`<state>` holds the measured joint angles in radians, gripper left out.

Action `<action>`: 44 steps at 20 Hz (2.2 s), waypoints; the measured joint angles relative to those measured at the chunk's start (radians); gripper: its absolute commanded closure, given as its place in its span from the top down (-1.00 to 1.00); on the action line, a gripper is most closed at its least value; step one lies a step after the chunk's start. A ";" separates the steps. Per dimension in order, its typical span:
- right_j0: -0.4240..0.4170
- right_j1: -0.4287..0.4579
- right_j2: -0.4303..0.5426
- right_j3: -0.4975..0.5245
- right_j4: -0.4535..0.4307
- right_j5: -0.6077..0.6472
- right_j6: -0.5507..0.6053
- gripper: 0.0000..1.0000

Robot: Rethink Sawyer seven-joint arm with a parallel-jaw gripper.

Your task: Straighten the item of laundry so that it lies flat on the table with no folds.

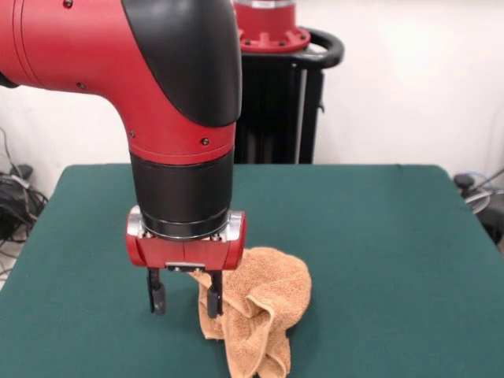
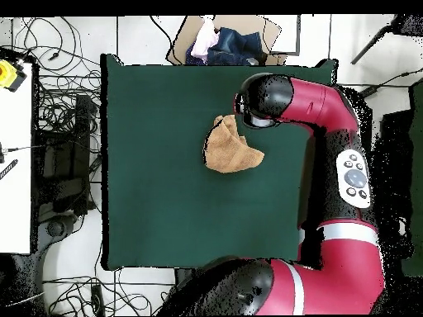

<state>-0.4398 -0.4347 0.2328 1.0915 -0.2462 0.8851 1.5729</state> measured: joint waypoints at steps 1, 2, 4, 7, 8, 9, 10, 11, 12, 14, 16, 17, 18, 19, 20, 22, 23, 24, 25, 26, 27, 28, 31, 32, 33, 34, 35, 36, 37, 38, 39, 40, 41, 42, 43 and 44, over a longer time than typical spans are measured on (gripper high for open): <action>0.000 -0.001 0.000 0.002 0.000 -0.020 0.000 1.00; 0.000 -0.002 0.000 0.003 0.000 -0.028 0.000 1.00; 0.000 -0.004 0.000 0.005 0.000 -0.045 0.000 1.00; 0.000 -0.005 0.000 0.005 0.000 -0.047 0.000 1.00; 0.000 -0.005 0.000 0.005 0.000 -0.047 0.000 1.00; 0.000 -0.004 0.000 0.005 0.000 -0.046 0.000 1.00; 0.000 -0.002 0.000 0.004 0.000 -0.043 0.000 1.00; 0.000 -0.001 0.000 0.002 0.000 -0.041 0.000 1.00; 0.000 0.004 0.000 -0.003 0.000 -0.026 0.000 1.00; 0.000 0.009 0.000 -0.007 0.000 -0.006 0.000 1.00; 0.000 0.013 0.000 -0.010 0.000 0.017 0.000 1.00; 0.000 0.016 0.000 -0.012 0.000 0.033 0.000 1.00; 0.000 0.020 0.000 -0.014 0.000 0.054 0.000 1.00; 0.000 0.022 0.000 -0.014 0.000 0.066 0.000 1.00; 0.000 0.026 0.000 -0.016 0.000 0.092 0.000 1.00; 0.000 0.031 0.000 -0.020 0.000 0.140 0.000 1.00; 0.000 0.032 0.000 -0.020 0.000 0.154 0.000 1.00; 0.000 0.032 0.000 -0.021 0.000 0.188 0.000 1.00; 0.000 0.032 0.000 -0.021 0.000 0.207 0.000 1.00; 0.000 0.032 0.000 -0.022 0.001 0.222 0.000 1.00; 0.000 0.032 0.000 -0.025 0.003 0.253 0.000 1.00; 0.000 0.033 0.000 -0.027 0.003 0.270 0.000 1.00; 0.000 0.040 0.000 -0.054 0.005 0.355 0.000 1.00; 0.000 0.043 0.000 -0.060 0.005 0.366 0.000 1.00; 0.000 0.045 0.000 -0.066 0.005 0.377 0.000 1.00; -0.001 0.055 0.001 -0.086 0.005 0.405 0.000 1.00; -0.001 0.060 0.001 -0.096 0.005 0.416 0.000 1.00; -0.001 0.068 0.002 -0.110 0.005 0.426 0.000 1.00; -0.002 0.077 0.002 -0.124 0.004 0.437 0.000 1.00; -0.002 0.081 0.002 -0.131 0.005 0.439 0.000 1.00; -0.002 0.089 0.003 -0.143 0.004 0.439 0.000 1.00; -0.002 0.098 0.003 -0.155 0.004 0.439 0.000 1.00; -0.002 0.103 0.004 -0.163 0.004 0.439 0.000 1.00; -0.002 0.112 0.005 -0.176 0.004 0.439 0.000 1.00; -0.002 0.131 0.007 -0.199 0.003 0.432 0.000 1.00; -0.002 0.143 0.008 -0.214 0.003 0.422 0.000 1.00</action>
<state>-0.4420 -0.2921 0.2409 0.8774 -0.2434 1.3075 1.5729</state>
